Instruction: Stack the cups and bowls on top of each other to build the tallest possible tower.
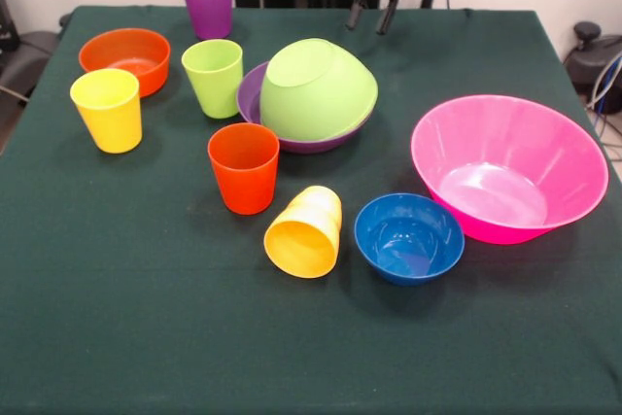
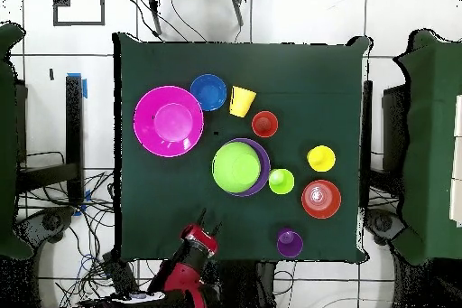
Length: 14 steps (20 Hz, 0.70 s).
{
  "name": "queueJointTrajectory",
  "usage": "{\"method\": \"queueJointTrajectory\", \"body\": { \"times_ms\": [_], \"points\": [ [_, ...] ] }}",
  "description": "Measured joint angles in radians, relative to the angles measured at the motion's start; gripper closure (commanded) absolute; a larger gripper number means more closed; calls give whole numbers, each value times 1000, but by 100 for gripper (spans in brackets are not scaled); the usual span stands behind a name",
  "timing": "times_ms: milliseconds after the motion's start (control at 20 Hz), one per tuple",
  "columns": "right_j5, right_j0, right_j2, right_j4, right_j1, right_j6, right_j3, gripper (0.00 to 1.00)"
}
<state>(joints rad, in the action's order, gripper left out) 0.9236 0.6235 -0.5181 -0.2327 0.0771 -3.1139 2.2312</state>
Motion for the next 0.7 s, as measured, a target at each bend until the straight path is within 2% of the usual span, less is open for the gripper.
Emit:
{"method": "queueJointTrajectory", "body": {
  "times_ms": [50,200,250,450,700],
  "points": [
    [-46,-39,-1,113,28,0,-2,0],
    [-104,-77,-2,211,51,0,-4,0],
    [-158,-105,-4,277,65,0,-6,0],
    [-260,-143,-6,352,76,0,-24,0],
    [-330,-176,-6,374,76,0,-73,0]
  ]
}}
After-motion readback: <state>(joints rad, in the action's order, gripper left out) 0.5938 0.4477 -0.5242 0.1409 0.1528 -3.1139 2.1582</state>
